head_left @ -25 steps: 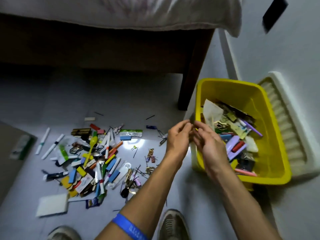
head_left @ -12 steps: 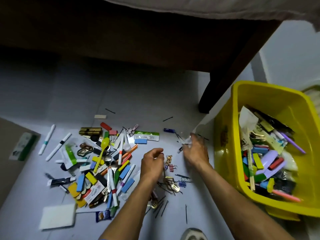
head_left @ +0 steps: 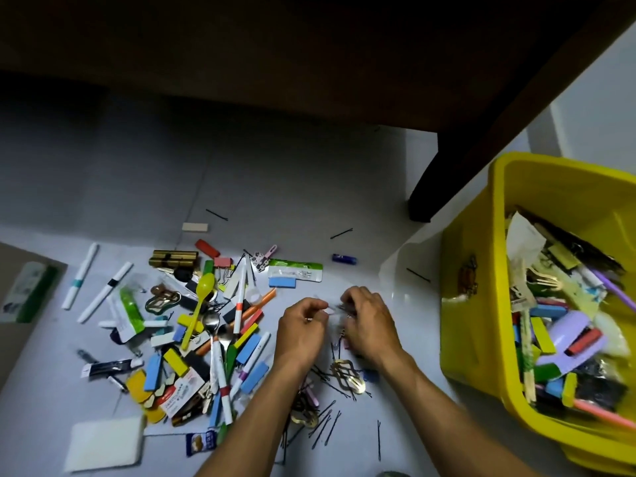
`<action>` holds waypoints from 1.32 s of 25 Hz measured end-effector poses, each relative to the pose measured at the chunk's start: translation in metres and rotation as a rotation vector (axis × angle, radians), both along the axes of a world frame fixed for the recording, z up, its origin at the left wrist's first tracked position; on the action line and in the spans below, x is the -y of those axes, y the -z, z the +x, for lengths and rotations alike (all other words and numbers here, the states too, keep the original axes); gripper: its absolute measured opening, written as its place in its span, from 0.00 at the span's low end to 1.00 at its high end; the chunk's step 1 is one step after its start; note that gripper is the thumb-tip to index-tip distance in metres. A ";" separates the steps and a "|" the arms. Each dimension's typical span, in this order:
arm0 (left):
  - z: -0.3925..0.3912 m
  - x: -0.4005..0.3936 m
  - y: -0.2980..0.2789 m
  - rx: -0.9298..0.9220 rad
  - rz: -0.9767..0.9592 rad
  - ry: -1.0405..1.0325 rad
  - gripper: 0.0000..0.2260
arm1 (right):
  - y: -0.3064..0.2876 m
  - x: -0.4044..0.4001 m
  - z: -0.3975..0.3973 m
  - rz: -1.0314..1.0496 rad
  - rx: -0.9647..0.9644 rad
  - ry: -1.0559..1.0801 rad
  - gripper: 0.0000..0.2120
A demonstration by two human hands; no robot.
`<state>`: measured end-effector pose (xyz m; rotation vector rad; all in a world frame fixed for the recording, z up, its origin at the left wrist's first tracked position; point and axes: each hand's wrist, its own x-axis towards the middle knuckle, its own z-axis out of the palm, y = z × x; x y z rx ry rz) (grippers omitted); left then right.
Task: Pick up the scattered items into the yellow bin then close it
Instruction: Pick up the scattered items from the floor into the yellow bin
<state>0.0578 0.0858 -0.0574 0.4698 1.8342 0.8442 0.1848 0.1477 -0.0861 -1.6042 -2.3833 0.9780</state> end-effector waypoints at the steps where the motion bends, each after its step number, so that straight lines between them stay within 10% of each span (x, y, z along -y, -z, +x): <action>1: 0.001 0.000 -0.001 -0.026 0.008 0.017 0.08 | -0.003 -0.005 0.004 0.020 -0.011 0.047 0.18; 7: -0.002 0.003 -0.007 -0.097 0.010 -0.023 0.08 | -0.001 -0.045 0.035 0.027 0.491 0.468 0.23; 13: -0.025 0.019 -0.016 -0.203 0.074 -0.091 0.09 | 0.007 0.053 -0.033 0.080 0.239 -0.084 0.23; 20: -0.113 0.071 -0.004 -0.745 -0.261 -0.027 0.18 | -0.004 -0.026 -0.065 0.030 0.241 -0.053 0.35; 27: -0.124 0.097 0.013 -0.878 -0.265 0.229 0.27 | 0.000 0.006 -0.113 0.152 0.243 -0.251 0.14; 33: -0.126 0.072 0.023 -0.582 -0.408 0.089 0.39 | -0.002 -0.011 -0.121 -0.004 0.192 0.007 0.28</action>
